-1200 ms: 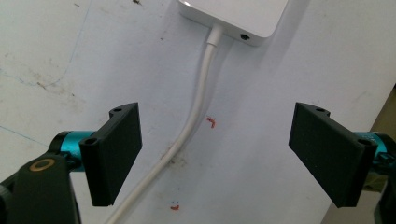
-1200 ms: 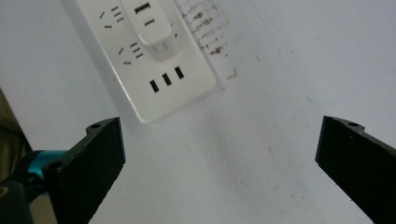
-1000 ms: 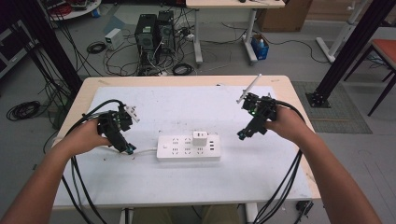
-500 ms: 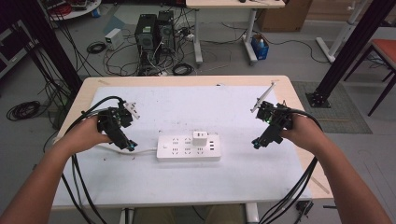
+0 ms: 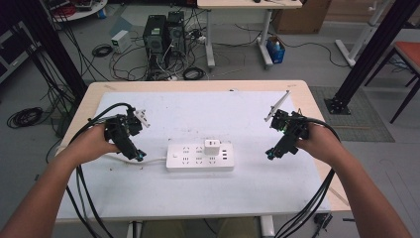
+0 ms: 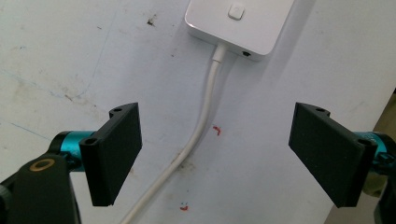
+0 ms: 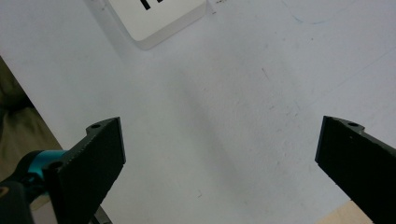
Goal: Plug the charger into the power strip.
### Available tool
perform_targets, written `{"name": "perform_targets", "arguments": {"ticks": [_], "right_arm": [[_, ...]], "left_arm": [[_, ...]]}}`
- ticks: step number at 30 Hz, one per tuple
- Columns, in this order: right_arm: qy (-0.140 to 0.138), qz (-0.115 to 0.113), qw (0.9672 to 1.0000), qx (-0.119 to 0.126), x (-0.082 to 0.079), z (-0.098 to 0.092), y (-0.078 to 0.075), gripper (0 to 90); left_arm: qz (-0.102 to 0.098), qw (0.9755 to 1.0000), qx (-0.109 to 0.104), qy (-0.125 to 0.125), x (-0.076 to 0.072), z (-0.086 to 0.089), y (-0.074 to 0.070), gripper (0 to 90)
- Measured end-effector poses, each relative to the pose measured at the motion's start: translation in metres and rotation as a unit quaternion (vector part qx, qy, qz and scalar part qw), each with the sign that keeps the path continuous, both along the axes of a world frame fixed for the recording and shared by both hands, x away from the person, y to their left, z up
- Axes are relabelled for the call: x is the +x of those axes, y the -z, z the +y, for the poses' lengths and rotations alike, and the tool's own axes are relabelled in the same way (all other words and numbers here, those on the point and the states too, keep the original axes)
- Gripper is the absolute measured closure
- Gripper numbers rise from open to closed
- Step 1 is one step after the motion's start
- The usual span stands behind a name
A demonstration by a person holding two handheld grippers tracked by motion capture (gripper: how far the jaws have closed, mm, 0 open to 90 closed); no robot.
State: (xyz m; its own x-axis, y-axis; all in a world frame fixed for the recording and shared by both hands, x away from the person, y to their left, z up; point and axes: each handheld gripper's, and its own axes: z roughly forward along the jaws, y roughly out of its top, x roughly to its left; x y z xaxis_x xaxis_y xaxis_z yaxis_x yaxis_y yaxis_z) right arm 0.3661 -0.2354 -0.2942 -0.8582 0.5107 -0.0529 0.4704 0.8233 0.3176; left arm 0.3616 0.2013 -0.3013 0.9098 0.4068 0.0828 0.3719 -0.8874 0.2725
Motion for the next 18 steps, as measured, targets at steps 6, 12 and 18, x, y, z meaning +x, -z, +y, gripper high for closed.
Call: {"name": "perform_targets", "arguments": {"ticks": [6, 12, 18], "right_arm": [[0.002, 0.001, 1.0000, 0.001, -0.0013, -0.0016, 0.0045, 0.9], [0.004, -0.002, 1.0000, 0.006, -0.0019, -0.0019, 0.0040, 0.9], [0.005, -0.001, 1.0000, 0.004, -0.0029, -0.0024, 0.0037, 0.9]], "left_arm": [[0.001, 1.0000, 0.002, -0.003, 0.0000, -0.0008, 0.0024, 17.3], [-0.001, 1.0000, 0.002, -0.002, -0.0013, -0.0013, 0.0015, 17.3], [-0.002, 1.0000, 0.000, -0.003, -0.0013, 0.0005, 0.0013, 17.4]]}}
